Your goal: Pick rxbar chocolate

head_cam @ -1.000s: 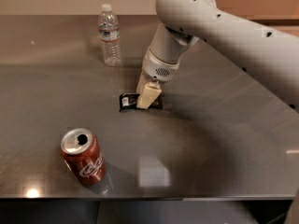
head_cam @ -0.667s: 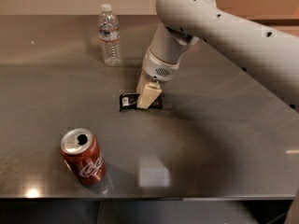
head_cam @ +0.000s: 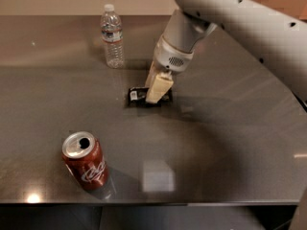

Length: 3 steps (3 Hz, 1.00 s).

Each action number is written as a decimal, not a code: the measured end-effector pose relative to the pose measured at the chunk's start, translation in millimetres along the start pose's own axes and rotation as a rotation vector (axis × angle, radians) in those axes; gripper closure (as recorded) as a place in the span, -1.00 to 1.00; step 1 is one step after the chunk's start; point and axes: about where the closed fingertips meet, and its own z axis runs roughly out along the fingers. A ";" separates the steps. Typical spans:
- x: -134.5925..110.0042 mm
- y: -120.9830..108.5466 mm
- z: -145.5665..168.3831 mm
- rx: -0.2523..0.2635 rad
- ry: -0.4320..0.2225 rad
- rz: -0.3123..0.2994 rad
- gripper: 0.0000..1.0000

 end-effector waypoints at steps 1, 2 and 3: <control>-0.5 6.3 -57.1 -0.049 -0.088 -0.010 1.00; -13.4 -4.1 -108.9 -0.014 -0.182 -0.027 1.00; -21.5 -4.7 -146.2 0.036 -0.244 -0.048 0.62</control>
Offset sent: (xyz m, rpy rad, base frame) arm -0.0001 -0.0649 0.1866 0.2604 0.0154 0.0729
